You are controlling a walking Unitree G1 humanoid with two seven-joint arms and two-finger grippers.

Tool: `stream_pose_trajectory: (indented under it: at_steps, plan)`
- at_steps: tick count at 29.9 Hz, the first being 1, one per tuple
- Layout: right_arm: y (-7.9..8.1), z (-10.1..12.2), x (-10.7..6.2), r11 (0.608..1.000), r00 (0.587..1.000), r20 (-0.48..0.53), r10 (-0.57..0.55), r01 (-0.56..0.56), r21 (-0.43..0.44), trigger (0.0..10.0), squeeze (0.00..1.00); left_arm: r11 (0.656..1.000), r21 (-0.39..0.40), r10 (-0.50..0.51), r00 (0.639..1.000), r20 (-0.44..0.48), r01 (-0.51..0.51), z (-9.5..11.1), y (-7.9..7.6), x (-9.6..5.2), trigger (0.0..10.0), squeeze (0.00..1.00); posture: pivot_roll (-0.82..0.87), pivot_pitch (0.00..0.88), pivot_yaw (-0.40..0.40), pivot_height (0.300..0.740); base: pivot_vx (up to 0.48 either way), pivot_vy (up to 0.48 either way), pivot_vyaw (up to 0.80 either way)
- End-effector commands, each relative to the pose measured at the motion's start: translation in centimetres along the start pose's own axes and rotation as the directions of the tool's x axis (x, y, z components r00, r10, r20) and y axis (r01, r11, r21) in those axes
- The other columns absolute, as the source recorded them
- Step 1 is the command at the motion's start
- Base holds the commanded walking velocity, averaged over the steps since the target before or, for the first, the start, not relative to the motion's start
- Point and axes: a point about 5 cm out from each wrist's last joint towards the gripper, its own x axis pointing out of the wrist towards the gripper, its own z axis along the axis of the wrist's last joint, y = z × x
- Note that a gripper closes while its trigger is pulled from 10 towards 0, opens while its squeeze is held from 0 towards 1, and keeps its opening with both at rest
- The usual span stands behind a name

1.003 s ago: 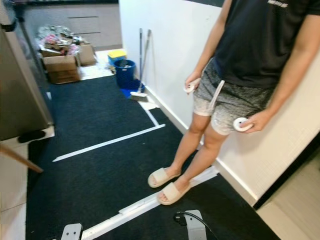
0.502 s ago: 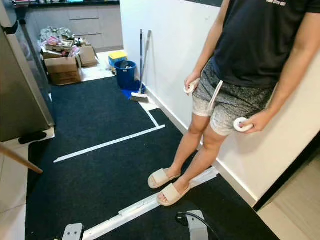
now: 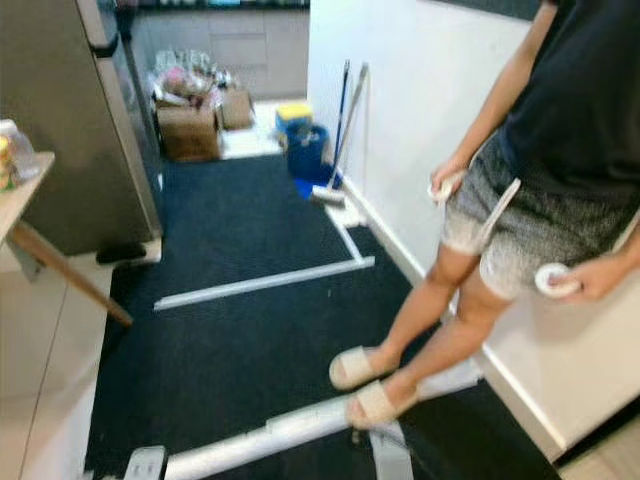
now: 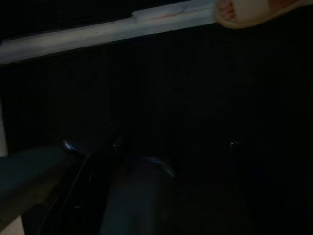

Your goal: Restocking fridge

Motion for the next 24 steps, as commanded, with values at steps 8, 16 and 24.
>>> stream_pose_trajectory:
  at_steps: [8, 16, 24]
  plan:
    - [-0.28, 0.21, -0.03, 1.0, 1.0, 0.007, -0.008, 0.008, -0.005, 10.0, 0.0, 1.0, -0.015, -0.006, 0.999, -0.037, 0.005, -1.23, -0.31, -0.18, 10.0, 0.0, 0.04, 0.0, -0.024, 0.74, 0.0, 0.0, 0.77]
    - [-0.26, 0.23, -0.03, 1.0, 1.0, 0.009, -0.008, 0.008, -0.005, 10.0, 0.0, 1.0, -0.022, -0.003, 0.999, -0.035, 0.002, -1.21, -0.19, -0.21, 10.0, 0.0, 0.04, 0.0, -0.025, 0.74, 0.0, 0.0, 0.77]
    - [-0.2, 0.19, -0.02, 1.0, 1.0, 0.009, -0.008, 0.008, -0.005, 10.0, 0.0, 1.0, -0.025, -0.007, 0.999, -0.037, 0.006, -1.27, -0.24, -0.22, 10.0, 0.0, 0.03, 0.0, -0.023, 0.74, 0.0, 0.0, 0.77]
